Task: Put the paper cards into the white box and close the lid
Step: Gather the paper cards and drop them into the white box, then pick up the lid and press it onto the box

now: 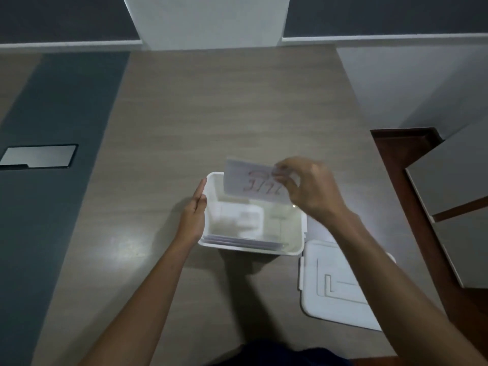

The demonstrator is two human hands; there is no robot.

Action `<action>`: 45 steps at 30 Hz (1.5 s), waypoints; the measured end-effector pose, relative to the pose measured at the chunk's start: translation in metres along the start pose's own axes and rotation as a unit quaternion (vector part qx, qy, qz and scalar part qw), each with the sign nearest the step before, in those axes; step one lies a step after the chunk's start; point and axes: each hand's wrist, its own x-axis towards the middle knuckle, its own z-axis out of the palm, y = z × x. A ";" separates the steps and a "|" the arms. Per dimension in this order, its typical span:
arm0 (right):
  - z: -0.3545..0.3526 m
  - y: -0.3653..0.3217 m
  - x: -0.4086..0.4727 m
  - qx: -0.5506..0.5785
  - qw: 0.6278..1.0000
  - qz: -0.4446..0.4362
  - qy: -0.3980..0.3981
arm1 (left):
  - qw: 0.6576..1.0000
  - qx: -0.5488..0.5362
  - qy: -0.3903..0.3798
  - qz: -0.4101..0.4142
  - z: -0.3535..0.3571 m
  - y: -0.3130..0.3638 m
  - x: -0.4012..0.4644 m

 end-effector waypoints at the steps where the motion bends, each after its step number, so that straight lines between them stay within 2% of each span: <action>1: 0.010 -0.003 -0.008 -0.008 0.999 0.006 -0.038 | 1.000 -0.001 -0.002 0.001 0.000 0.000 0.000; 5: 0.049 -0.002 -0.037 -0.032 0.984 0.054 -0.167 | 1.000 -0.014 -0.002 0.000 -0.001 -0.001 0.000; 8: 0.069 -0.008 -0.058 0.016 0.944 0.069 -0.321 | 1.000 0.002 0.010 0.014 -0.001 -0.001 0.000; 10: 0.074 -0.011 -0.068 0.019 0.928 0.072 -0.365 | 1.000 0.008 0.014 0.010 0.000 0.000 0.000; 13: 0.071 -0.011 -0.070 0.033 0.929 0.095 -0.357 | 0.999 0.045 0.018 0.008 0.002 0.000 -0.002; 15: 0.062 -0.010 -0.068 0.080 0.943 0.099 -0.309 | 0.994 0.102 0.024 0.013 0.000 0.000 -0.002; 18: 0.042 0.013 -0.070 0.103 0.983 0.114 -0.104 | 0.972 0.231 0.048 0.006 -0.004 0.008 0.003; 20: 0.024 0.042 -0.080 0.072 0.983 0.168 0.024 | 0.949 0.311 0.052 0.010 0.005 0.024 0.006; 21: 0.016 0.058 -0.090 0.048 0.974 0.215 0.053 | 0.940 0.337 0.047 0.020 0.014 0.034 0.006; 23: 0.003 0.092 -0.117 -0.008 0.946 0.322 0.048 | 0.927 0.368 0.020 0.064 0.041 0.054 0.004; 26: -0.013 0.134 -0.169 -0.081 0.886 0.454 -0.038 | 0.911 0.385 -0.057 0.138 0.102 0.080 -0.007; 30: -0.024 0.159 -0.230 -0.163 0.826 0.515 -0.158 | 0.890 0.384 -0.150 0.197 0.180 0.099 -0.029; 33: -0.025 0.168 -0.265 -0.203 0.810 0.514 -0.195 | 0.869 0.382 -0.229 0.214 0.232 0.099 -0.050; 37: -0.027 0.177 -0.287 -0.214 0.811 0.524 -0.151 | 0.841 0.416 -0.298 0.174 0.274 0.073 -0.074; 43: -0.028 0.187 -0.298 -0.171 0.789 0.585 -0.077 | 0.783 0.552 -0.284 -0.037 0.280 0.009 -0.092; 45: -0.026 0.188 -0.299 -0.178 0.781 0.596 -0.056 | 0.788 0.550 -0.273 -0.053 0.284 -0.002 -0.100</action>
